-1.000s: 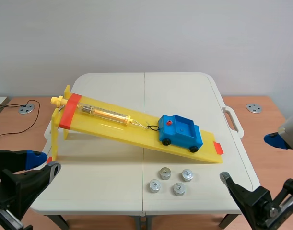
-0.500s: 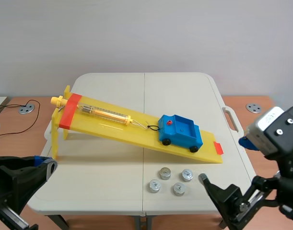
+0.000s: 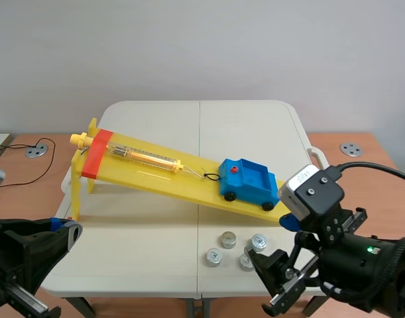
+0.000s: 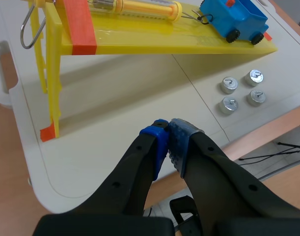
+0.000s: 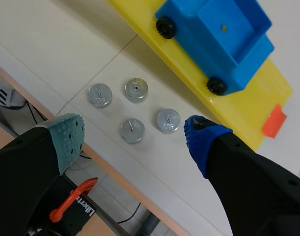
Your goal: Place the four metal weights on the blue cart on the ramp.
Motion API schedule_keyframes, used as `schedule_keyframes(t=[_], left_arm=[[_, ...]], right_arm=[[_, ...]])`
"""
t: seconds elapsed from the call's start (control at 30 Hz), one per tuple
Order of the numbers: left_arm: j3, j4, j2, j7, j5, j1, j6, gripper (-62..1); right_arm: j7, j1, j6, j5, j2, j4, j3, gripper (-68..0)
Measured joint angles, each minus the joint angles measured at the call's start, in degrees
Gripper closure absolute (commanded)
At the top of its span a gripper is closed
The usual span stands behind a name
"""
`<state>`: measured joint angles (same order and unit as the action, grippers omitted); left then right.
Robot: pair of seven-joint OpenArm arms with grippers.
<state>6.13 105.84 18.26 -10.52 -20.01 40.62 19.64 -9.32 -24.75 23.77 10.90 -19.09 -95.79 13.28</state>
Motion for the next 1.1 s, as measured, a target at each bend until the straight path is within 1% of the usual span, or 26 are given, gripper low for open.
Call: schedule_keyframes(t=[0.2, 0.3, 0.53, 0.77, 0.9, 1.1], left_arm=[[0.0, 0.0, 0.0, 0.0, 0.0, 0.0, 0.0, -5.1], [0.0, 0.0, 0.0, 0.0, 0.0, 0.0, -0.02, -5.1], [0.0, 0.0, 0.0, 0.0, 0.0, 0.0, -0.02, -5.1], [0.0, 0.0, 0.0, 0.0, 0.0, 0.0, -0.02, -5.1], [0.0, 0.0, 0.0, 0.0, 0.0, 0.0, -0.02, -5.1], [0.0, 0.0, 0.0, 0.0, 0.0, 0.0, -0.02, -5.1]], right_arm=[[-0.02, 4.24, -0.02, -0.11, 2.56, 5.73, 3.87, -42.2], [-0.02, 5.55, 0.0, -1.36, 3.23, 7.17, 5.53, -42.2], [-0.02, 8.11, 0.0, -2.4, 3.39, 10.08, 9.09, -42.1], [-0.02, 8.87, -0.02, -4.11, 3.65, 11.39, 10.12, -42.1], [-0.02, 9.55, -0.02, -4.94, 5.16, 12.83, 10.32, -42.1], [0.02, 11.85, -0.04, -5.16, 7.06, 16.98, 11.96, -40.8]])
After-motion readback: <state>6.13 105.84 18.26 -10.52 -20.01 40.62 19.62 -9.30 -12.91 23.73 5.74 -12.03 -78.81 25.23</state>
